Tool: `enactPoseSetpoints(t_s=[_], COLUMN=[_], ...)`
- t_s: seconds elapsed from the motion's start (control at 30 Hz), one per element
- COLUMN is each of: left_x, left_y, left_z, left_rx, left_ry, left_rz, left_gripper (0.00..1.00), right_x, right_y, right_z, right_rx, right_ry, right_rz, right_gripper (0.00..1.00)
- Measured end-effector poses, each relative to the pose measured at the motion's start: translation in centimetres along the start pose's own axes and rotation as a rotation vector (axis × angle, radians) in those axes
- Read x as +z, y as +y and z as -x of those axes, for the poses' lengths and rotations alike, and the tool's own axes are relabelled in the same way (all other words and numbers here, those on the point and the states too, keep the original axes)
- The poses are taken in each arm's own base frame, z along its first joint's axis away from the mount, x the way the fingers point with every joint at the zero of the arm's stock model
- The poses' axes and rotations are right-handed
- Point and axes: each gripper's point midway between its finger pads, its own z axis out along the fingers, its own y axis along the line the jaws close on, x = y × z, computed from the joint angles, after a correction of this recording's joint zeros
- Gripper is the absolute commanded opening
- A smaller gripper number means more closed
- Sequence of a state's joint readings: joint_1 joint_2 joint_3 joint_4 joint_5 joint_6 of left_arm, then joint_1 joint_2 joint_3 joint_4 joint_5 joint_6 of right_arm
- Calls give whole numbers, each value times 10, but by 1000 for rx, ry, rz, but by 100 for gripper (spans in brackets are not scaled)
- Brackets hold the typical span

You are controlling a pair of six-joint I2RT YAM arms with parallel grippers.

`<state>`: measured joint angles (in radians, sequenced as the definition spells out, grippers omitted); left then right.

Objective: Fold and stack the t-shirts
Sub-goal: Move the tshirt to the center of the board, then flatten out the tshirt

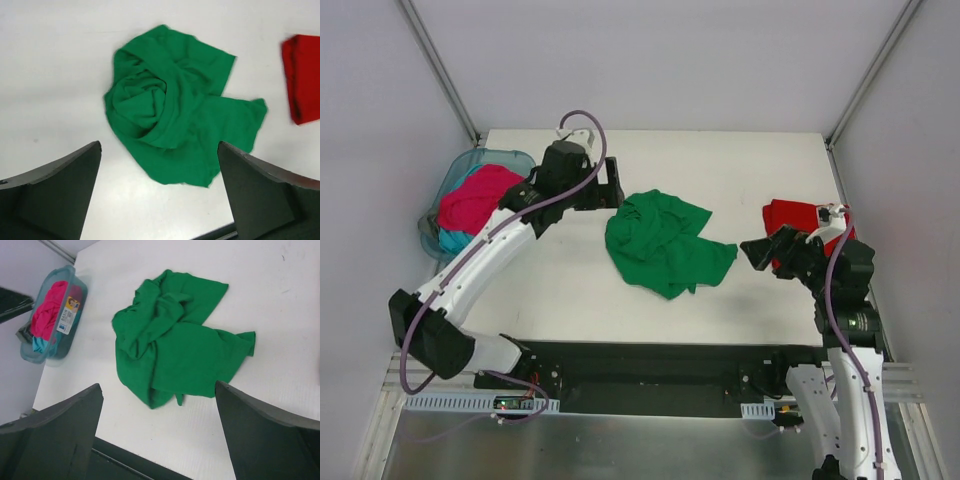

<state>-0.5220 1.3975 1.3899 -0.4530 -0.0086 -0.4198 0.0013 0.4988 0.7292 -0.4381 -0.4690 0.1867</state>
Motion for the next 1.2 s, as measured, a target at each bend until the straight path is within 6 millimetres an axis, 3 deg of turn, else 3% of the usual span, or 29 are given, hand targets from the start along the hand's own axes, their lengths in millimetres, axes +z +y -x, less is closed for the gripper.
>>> enactPoseSetpoints(t_s=[0.13, 0.23, 0.3, 0.4, 0.57, 0.63, 0.7, 0.83, 1.03, 1.2], left_x=[-28, -47, -45, -20, 55, 77, 94, 124, 150, 169], left_y=[31, 34, 37, 43, 46, 43, 35, 5, -32, -36], left_z=[-7, -3, -9, -35, -101, -118, -123, -110, -109, -122], left_rx=[-12, -23, -33, -40, -34, -39, -41, 1, 110, 181], left_ry=[-76, -146, -147, -66, 226, 311, 356, 343, 314, 333], left_rz=[117, 113, 113, 123, 104, 84, 55, -8, -15, 50], left_gripper=[99, 99, 99, 99, 92, 88, 86, 84, 67, 46], right_x=[12, 21, 25, 34, 55, 65, 77, 96, 109, 118], right_y=[-15, -23, -28, -36, -53, -61, -71, -94, -113, -123], right_z=[-7, -13, -16, -18, -27, -34, -46, -75, -77, -80], right_rx=[31, 46, 53, 62, 88, 101, 107, 102, 84, 75], right_ry=[48, 82, 100, 123, 179, 215, 269, 409, 437, 457], right_rz=[-48, -67, -81, -104, -134, -148, -181, -278, -358, -395], right_gripper=[96, 96, 96, 96, 96, 96, 96, 96, 96, 96])
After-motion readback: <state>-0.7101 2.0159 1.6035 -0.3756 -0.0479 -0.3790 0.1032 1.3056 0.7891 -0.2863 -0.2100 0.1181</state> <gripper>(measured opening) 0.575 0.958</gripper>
